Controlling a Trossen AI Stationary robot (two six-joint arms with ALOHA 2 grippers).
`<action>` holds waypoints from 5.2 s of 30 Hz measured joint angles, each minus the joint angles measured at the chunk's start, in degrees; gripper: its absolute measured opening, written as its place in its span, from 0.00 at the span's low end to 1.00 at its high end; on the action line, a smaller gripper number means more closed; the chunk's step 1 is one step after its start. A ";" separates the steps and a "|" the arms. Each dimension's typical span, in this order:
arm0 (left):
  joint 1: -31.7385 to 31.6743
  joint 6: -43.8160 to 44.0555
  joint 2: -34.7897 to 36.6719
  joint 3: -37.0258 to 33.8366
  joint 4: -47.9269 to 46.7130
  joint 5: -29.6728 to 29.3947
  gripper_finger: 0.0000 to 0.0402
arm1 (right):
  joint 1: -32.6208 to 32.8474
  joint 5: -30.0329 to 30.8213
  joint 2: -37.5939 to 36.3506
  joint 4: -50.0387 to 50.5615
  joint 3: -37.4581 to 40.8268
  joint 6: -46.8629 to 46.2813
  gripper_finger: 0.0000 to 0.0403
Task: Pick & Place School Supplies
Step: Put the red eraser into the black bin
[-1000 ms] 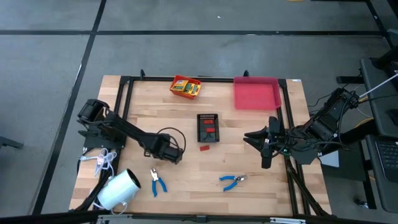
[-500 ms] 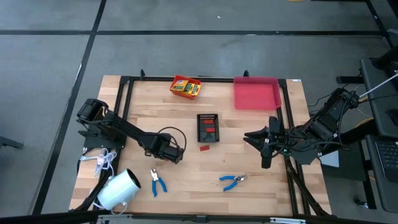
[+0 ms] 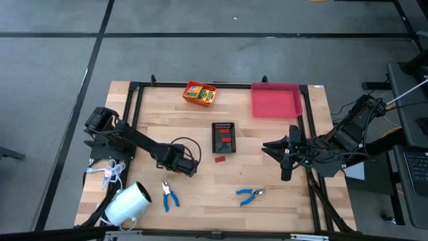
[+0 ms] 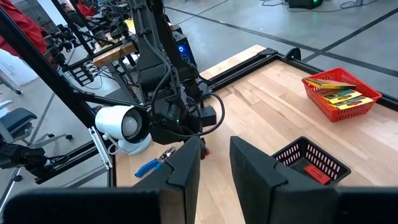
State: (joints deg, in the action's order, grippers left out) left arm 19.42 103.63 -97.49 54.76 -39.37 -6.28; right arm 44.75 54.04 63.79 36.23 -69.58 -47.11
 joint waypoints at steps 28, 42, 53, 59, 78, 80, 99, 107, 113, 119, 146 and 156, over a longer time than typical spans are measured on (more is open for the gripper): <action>0.07 -4.36 0.34 -0.22 -2.63 0.39 0.04 | 0.00 0.42 0.00 0.00 0.00 -0.02 0.23; -9.86 -37.95 4.74 3.50 30.14 -9.18 0.03 | -0.02 2.07 0.00 -0.22 0.00 1.26 0.23; -27.47 -52.23 -4.56 3.32 38.70 4.78 0.09 | 0.33 0.57 0.00 -1.74 0.02 1.09 0.23; -30.77 -54.95 -4.33 3.43 43.66 10.83 0.40 | 0.64 1.73 0.00 -1.94 0.02 1.10 0.23; -2.36 -83.36 3.46 3.47 32.82 -6.00 0.32 | 0.64 2.05 0.00 -1.49 0.02 -0.44 0.23; -0.09 -88.88 1.16 3.45 32.73 -14.24 0.29 | 0.64 2.05 -0.01 -1.50 0.02 -0.39 0.23; -5.16 -98.32 -15.29 12.54 35.07 -10.96 0.05 | 2.07 1.54 0.00 -1.53 0.02 -3.50 0.23; -5.16 -98.35 -16.95 15.46 32.60 -17.55 0.01 | 3.15 2.08 0.04 -1.51 0.02 -4.55 0.23; -5.20 -98.36 -16.96 15.41 30.24 -18.40 0.01 | 3.15 2.08 0.04 -1.51 0.02 -4.01 0.23; -5.17 -98.32 -16.96 15.41 29.77 -18.46 0.01 | 3.15 2.08 0.04 -1.51 0.02 -3.88 0.23; -3.98 -96.94 -18.82 15.34 31.68 -18.29 0.15 | 3.44 1.99 0.05 -1.49 0.02 -3.78 0.23; -4.00 -96.94 -18.82 15.34 31.47 -20.86 0.16 | 3.44 2.03 0.06 -1.35 0.02 -3.87 0.23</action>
State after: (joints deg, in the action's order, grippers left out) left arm 15.42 6.70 -116.31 70.11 -7.90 -27.15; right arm 48.18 56.07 63.85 34.87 -69.56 -50.98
